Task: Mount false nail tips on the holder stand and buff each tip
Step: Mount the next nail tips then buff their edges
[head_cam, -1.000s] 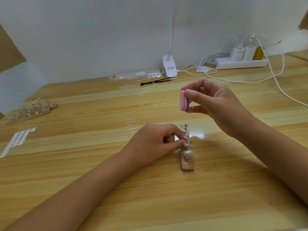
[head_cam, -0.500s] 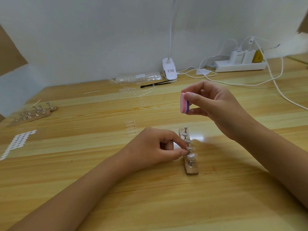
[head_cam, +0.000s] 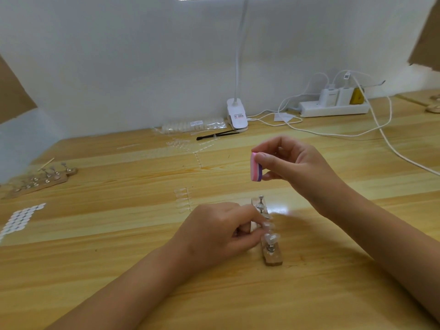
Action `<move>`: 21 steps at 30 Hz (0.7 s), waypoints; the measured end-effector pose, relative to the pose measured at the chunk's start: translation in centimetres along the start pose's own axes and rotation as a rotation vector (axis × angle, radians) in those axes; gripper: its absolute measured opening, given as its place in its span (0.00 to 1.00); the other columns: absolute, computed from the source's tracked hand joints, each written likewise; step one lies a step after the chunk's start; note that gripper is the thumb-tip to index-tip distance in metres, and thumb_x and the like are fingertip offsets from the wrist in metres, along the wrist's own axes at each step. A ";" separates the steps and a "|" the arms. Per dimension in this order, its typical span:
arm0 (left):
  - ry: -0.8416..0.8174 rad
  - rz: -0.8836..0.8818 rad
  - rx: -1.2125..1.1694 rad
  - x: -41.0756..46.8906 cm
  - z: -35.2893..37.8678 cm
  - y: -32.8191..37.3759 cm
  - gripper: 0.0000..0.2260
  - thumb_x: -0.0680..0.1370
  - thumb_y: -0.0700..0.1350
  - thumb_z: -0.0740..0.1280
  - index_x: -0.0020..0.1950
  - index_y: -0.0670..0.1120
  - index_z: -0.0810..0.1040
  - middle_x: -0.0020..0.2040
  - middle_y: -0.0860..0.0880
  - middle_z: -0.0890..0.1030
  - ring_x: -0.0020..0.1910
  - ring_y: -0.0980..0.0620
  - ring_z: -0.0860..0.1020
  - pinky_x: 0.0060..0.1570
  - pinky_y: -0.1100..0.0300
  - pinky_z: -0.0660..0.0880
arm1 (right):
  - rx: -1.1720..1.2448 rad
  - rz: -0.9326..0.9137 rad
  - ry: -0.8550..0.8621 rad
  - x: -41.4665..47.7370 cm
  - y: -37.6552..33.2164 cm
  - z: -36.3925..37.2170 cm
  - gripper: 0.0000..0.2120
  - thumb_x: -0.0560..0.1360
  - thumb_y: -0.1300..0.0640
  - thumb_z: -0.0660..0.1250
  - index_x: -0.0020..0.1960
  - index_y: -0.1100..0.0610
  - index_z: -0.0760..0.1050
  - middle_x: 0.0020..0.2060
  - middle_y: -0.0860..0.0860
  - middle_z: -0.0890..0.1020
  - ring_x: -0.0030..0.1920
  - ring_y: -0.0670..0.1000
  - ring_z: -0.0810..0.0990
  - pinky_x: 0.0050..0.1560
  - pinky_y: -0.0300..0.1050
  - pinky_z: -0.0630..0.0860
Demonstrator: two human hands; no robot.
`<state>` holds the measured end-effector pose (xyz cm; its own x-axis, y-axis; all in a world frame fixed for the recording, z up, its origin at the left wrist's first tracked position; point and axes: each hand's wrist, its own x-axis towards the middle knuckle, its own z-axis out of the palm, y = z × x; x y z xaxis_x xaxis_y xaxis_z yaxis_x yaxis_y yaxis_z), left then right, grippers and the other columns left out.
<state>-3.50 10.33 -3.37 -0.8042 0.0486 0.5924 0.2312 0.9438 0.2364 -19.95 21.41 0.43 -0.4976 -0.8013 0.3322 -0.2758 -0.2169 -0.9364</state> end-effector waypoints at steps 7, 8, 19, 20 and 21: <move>0.306 -0.379 -0.519 0.6 -1.0 -0.3 0.03 0.75 0.48 0.72 0.48 0.53 0.80 0.43 0.52 0.84 0.44 0.54 0.83 0.43 0.65 0.78 | 0.143 0.059 -0.026 0.2 0.1 -0.5 0.11 0.73 0.56 0.69 0.55 0.57 0.80 0.42 0.48 0.84 0.45 0.47 0.84 0.45 0.37 0.80; 0.307 -0.452 -0.615 0.6 -1.1 -0.4 0.04 0.75 0.48 0.73 0.47 0.54 0.80 0.45 0.52 0.85 0.47 0.53 0.84 0.46 0.64 0.79 | 0.175 0.076 -0.044 0.2 0.0 -0.6 0.12 0.72 0.55 0.69 0.54 0.56 0.80 0.42 0.48 0.84 0.45 0.47 0.84 0.45 0.37 0.80; 0.284 -0.568 -0.809 0.9 -1.1 -1.2 0.06 0.74 0.44 0.73 0.44 0.56 0.82 0.42 0.54 0.84 0.43 0.58 0.81 0.47 0.65 0.77 | 0.214 0.158 -0.173 0.0 0.3 0.2 0.12 0.70 0.55 0.72 0.52 0.57 0.82 0.43 0.52 0.84 0.46 0.51 0.85 0.45 0.40 0.80; 0.277 -0.576 -0.814 1.0 -1.1 -1.2 0.05 0.73 0.45 0.73 0.44 0.55 0.82 0.42 0.54 0.84 0.43 0.57 0.81 0.48 0.64 0.77 | 0.221 0.155 -0.159 0.0 0.3 0.1 0.12 0.70 0.55 0.72 0.52 0.57 0.82 0.43 0.51 0.84 0.46 0.50 0.85 0.45 0.40 0.80; 0.267 -0.589 -0.818 1.0 -1.1 -1.1 0.03 0.73 0.46 0.73 0.45 0.53 0.82 0.42 0.54 0.84 0.44 0.57 0.81 0.48 0.64 0.77 | 0.222 0.152 -0.153 0.0 0.3 0.1 0.13 0.70 0.55 0.72 0.52 0.57 0.81 0.42 0.51 0.84 0.46 0.50 0.85 0.45 0.40 0.80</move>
<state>-3.97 8.95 -2.25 -0.7857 -0.5158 0.3415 0.2222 0.2799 0.9340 -19.91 21.31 0.09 -0.3856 -0.9046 0.1816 -0.0129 -0.1915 -0.9814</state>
